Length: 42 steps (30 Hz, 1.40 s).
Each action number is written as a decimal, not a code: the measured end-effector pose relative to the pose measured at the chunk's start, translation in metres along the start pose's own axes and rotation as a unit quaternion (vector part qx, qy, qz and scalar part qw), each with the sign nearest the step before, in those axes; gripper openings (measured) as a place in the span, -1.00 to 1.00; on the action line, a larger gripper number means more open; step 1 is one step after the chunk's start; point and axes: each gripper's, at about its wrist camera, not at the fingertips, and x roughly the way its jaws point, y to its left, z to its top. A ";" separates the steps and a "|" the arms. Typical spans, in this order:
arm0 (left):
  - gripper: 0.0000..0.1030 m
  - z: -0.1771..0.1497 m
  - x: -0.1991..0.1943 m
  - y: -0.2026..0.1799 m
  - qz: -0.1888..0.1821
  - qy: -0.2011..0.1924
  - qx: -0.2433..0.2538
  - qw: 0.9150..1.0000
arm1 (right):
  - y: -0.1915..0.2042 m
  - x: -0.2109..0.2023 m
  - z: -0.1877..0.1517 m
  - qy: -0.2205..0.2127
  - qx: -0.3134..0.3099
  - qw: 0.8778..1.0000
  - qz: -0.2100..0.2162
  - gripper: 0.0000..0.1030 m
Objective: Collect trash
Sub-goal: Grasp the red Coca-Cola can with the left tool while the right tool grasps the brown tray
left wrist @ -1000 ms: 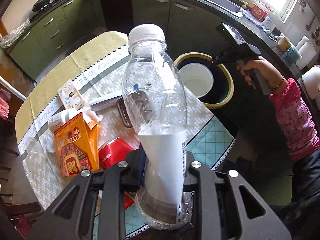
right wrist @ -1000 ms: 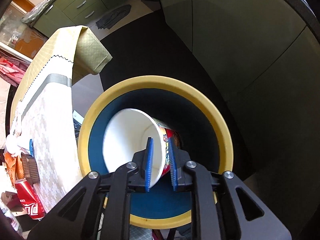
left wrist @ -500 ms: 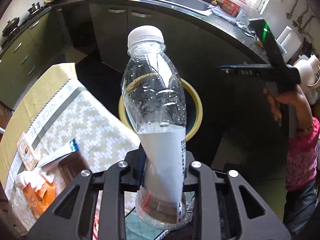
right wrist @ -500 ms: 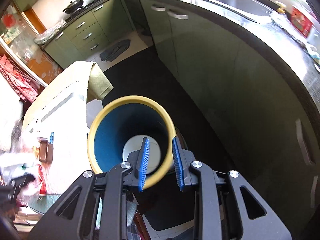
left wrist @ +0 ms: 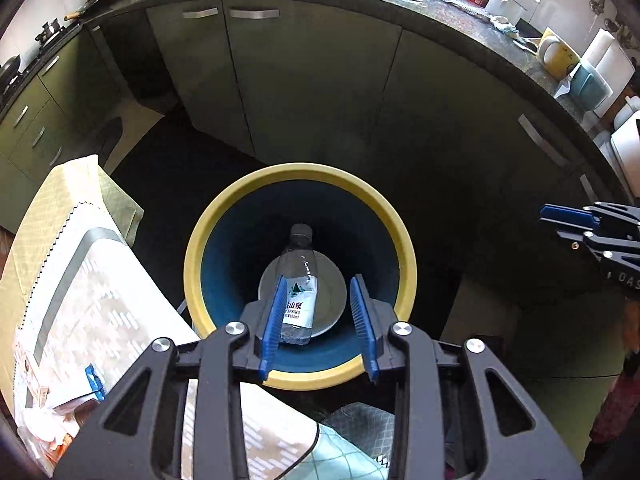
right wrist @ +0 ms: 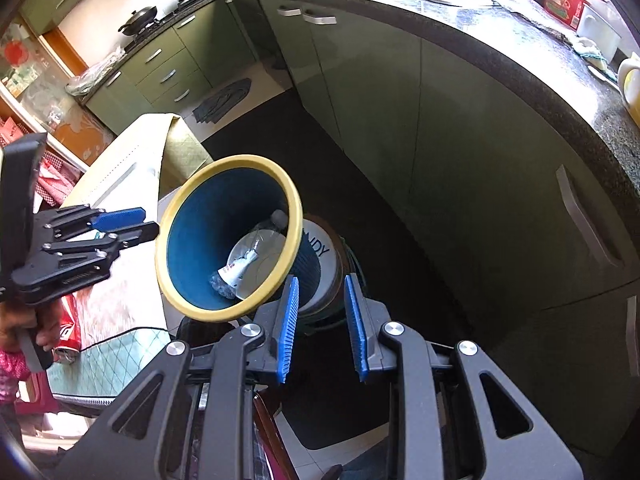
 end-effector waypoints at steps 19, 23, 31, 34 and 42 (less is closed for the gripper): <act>0.26 -0.209 -0.190 0.181 0.103 0.027 -0.196 0.975 | 0.256 0.054 0.020 0.092 -0.227 0.961 0.131 -0.07; 0.26 -0.251 -0.191 0.218 0.104 0.034 -0.237 0.965 | 0.323 0.089 0.019 0.139 -0.257 0.948 0.124 -0.32; 0.26 -0.269 -0.174 0.228 0.084 0.049 -0.229 0.968 | 0.373 0.144 0.020 0.194 -0.247 0.947 0.062 -0.32; 0.27 -0.267 -0.172 0.226 0.081 0.050 -0.217 0.971 | 0.373 0.158 0.021 0.208 -0.235 0.948 0.061 -0.36; 0.30 -0.269 -0.158 0.220 0.068 0.070 -0.211 0.973 | 0.380 0.191 0.021 0.233 -0.222 0.945 0.055 -0.88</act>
